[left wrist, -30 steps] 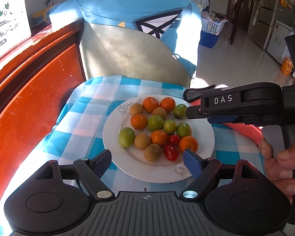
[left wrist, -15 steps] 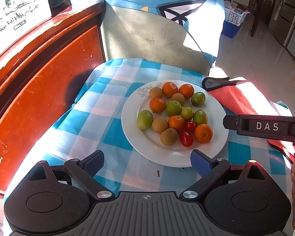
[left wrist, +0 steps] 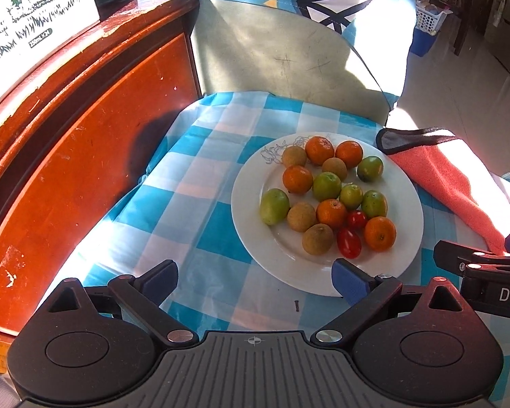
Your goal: Organize fruits
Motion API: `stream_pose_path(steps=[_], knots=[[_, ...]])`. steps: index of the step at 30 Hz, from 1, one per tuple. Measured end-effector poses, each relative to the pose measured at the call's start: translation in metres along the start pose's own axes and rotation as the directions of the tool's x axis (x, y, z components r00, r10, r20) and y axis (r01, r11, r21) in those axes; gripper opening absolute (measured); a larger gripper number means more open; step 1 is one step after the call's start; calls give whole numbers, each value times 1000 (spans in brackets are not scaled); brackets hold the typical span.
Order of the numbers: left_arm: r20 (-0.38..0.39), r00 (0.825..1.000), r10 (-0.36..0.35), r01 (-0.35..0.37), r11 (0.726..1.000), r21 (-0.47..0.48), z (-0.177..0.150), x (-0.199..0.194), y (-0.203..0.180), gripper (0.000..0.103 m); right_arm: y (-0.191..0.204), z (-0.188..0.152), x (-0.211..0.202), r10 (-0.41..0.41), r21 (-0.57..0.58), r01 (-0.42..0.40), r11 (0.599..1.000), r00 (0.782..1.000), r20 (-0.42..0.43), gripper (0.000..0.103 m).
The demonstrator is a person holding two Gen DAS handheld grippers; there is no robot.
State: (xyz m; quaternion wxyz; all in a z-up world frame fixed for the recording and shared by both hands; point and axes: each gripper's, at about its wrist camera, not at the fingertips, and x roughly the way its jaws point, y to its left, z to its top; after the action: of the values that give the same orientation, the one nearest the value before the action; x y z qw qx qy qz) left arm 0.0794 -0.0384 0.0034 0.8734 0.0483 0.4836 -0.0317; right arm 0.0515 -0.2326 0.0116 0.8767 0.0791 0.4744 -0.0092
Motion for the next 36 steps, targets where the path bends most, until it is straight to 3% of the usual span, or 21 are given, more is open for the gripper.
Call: stream_pose_path(steps=[14,36], knots=[[-4,994,109,-109,994,-2,4,12,5,99,12,3,16,-62,-54,61,997,998,-16,99],[-5,993,117,-117,993,18,1,14,-1,99,23,-3,23,-87,-98,84,992,996,-26,100]])
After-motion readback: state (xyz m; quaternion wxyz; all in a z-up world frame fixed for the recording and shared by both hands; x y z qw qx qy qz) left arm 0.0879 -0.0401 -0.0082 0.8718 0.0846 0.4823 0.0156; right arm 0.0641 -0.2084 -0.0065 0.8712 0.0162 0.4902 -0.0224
